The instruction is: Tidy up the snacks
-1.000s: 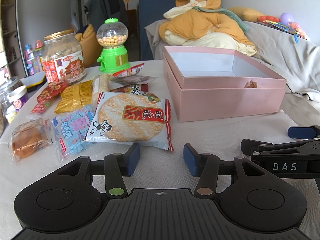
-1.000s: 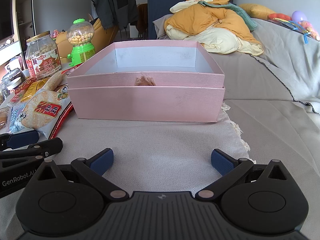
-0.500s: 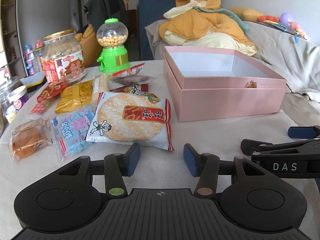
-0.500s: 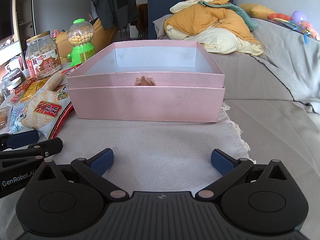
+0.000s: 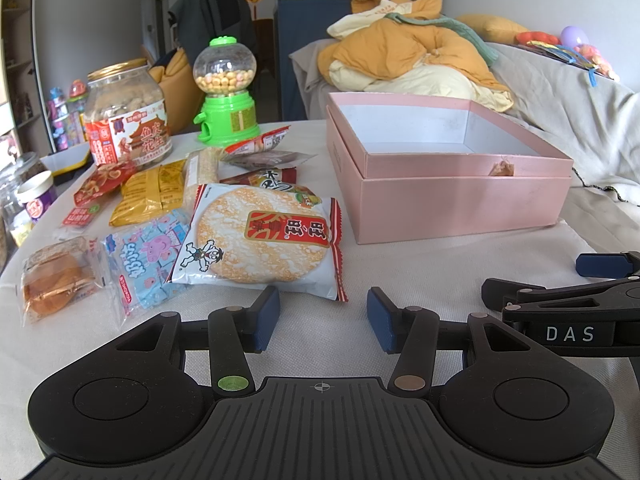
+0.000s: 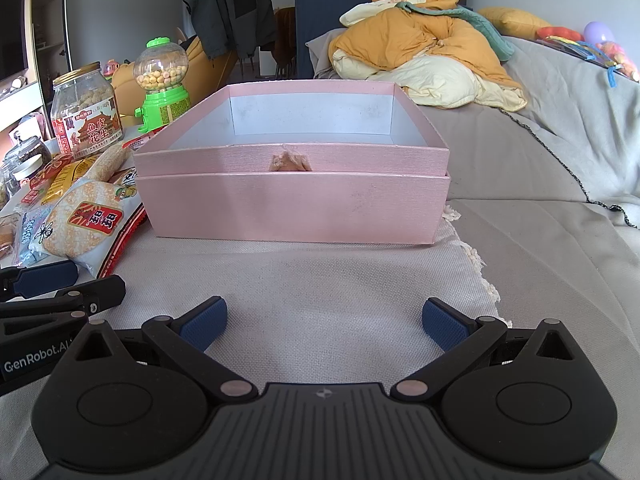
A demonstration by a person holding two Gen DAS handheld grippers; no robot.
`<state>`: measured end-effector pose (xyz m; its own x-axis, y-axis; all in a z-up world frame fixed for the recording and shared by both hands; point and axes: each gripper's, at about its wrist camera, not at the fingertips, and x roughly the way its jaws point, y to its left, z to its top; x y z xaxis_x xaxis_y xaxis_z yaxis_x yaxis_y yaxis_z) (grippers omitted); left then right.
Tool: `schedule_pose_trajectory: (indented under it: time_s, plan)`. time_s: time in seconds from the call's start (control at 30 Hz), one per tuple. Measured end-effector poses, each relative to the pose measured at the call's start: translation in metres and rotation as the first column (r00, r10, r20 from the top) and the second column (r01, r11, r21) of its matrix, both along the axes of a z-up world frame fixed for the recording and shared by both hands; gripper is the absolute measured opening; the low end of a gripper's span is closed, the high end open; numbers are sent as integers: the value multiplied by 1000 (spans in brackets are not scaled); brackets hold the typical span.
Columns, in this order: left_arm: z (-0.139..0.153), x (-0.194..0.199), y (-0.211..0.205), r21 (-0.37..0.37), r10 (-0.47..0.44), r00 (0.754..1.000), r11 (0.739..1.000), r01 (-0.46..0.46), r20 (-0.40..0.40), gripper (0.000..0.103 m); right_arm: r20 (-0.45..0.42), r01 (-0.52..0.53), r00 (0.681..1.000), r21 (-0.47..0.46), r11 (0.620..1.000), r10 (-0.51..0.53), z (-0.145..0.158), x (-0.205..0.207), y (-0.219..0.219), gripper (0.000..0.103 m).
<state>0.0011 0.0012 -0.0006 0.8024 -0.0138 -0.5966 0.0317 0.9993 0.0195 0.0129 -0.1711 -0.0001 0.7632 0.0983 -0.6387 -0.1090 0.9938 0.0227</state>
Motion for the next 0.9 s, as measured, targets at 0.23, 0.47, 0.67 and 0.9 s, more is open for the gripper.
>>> schedule_pose_trajectory:
  time_s: [0.23, 0.47, 0.67, 0.9]
  plan:
    - [1, -1, 0, 8, 0, 1000, 1000, 0, 0, 56, 0, 0, 1000, 0, 1000, 0, 0, 0, 0, 103]
    - [1, -1, -2, 11, 0, 1000, 1000, 0, 0, 56, 0, 0, 1000, 0, 1000, 0, 0, 0, 0, 103]
    - [1, -1, -2, 10, 0, 1000, 1000, 0, 0, 56, 0, 0, 1000, 0, 1000, 0, 0, 0, 0, 103]
    - [1, -2, -3, 13, 0, 1000, 1000, 0, 0, 56, 0, 0, 1000, 0, 1000, 0, 0, 0, 1, 103]
